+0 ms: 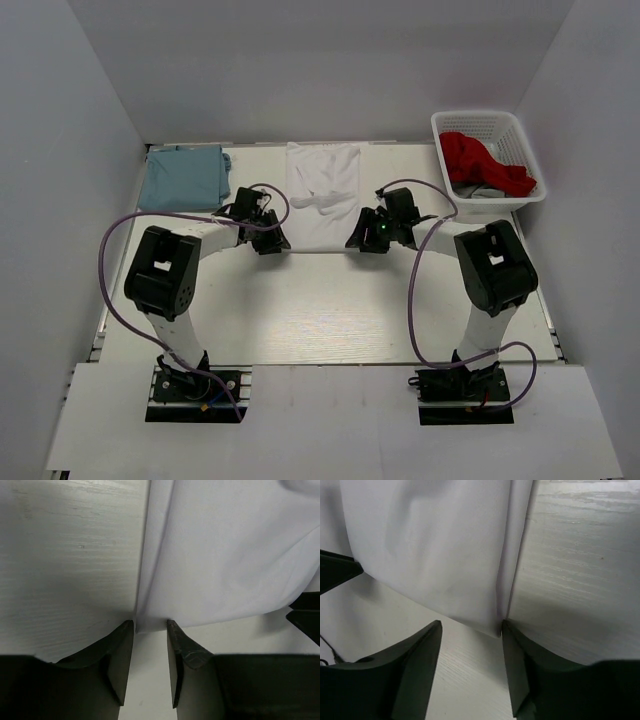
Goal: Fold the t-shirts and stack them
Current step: Grab one side of the 2/3 rectangular tshirt with both arms, then fold the long partially folded tshirt into a neat square
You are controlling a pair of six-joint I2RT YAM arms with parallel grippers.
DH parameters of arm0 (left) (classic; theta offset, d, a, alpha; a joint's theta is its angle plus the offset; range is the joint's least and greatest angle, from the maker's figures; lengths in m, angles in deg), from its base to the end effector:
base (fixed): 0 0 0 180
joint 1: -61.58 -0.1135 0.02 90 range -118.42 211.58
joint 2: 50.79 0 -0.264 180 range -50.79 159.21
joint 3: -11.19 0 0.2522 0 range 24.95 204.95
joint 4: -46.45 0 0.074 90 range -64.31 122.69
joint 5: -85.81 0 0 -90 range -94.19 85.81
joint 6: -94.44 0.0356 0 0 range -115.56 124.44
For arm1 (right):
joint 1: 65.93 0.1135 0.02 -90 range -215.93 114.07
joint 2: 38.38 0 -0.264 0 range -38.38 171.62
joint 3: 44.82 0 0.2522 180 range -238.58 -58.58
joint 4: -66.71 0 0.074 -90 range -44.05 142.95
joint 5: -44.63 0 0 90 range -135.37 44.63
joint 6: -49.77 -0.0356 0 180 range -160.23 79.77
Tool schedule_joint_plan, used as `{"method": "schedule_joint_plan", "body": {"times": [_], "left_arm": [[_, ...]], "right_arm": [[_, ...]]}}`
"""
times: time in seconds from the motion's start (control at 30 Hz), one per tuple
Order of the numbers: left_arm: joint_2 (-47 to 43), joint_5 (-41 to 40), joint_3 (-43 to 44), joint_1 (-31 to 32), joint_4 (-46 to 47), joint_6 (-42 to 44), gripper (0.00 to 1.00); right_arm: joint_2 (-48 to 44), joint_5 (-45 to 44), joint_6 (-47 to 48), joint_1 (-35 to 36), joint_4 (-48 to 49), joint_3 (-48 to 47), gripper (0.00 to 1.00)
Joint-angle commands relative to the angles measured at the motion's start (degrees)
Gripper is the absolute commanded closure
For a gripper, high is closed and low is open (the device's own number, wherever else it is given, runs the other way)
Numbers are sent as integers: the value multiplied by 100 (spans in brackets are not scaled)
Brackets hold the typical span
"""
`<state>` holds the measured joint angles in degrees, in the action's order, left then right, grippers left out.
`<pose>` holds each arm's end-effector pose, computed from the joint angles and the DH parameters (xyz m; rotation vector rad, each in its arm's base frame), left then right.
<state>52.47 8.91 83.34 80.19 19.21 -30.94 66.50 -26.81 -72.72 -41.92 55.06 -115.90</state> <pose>0.3324 -0.1205 0.1476 -0.3050 2.6680 -0.6199 0.3361 0.1621 0.1516 0.0178 2.4806 0.8361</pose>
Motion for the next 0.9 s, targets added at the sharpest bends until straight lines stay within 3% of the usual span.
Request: {"method": "schedule_joint_plan", "body": {"times": [0.0, 0.07, 0.2, 0.23, 0.3, 0.47, 0.6, 0.7, 0.87], "left_arm": [[343, -124, -47, 37, -120, 39, 56], [344, -124, -47, 37, -120, 39, 58], [449, -124, 14, 37, -120, 39, 81], [449, -124, 75, 37, -120, 39, 98], [449, -19, 128, 37, -68, 39, 100], [-147, 166, -239, 37, -6, 39, 100], [-1350, 376, -846, 90, -68, -13, 100], [-2563, 640, -1486, 213, -295, -198, 100], [-4286, 1079, -1761, 327, -1286, -330, 100]], "right_arm": [[200, 15, 24, 7, -62, -7, 44], [191, 24, 24, 33, -53, 28, 52], [120, -90, 102, 16, 52, 107, 80], [33, -116, 94, 7, 61, 107, 88], [-29, -187, 138, 7, 149, 142, 100], [-599, -108, 252, 34, 194, 361, 100], [-1528, 208, 392, 104, -202, 748, 100], [-2414, 410, 550, 157, -1540, 1047, 100], [-3612, 911, 875, 183, -3004, 1030, 100]]}}
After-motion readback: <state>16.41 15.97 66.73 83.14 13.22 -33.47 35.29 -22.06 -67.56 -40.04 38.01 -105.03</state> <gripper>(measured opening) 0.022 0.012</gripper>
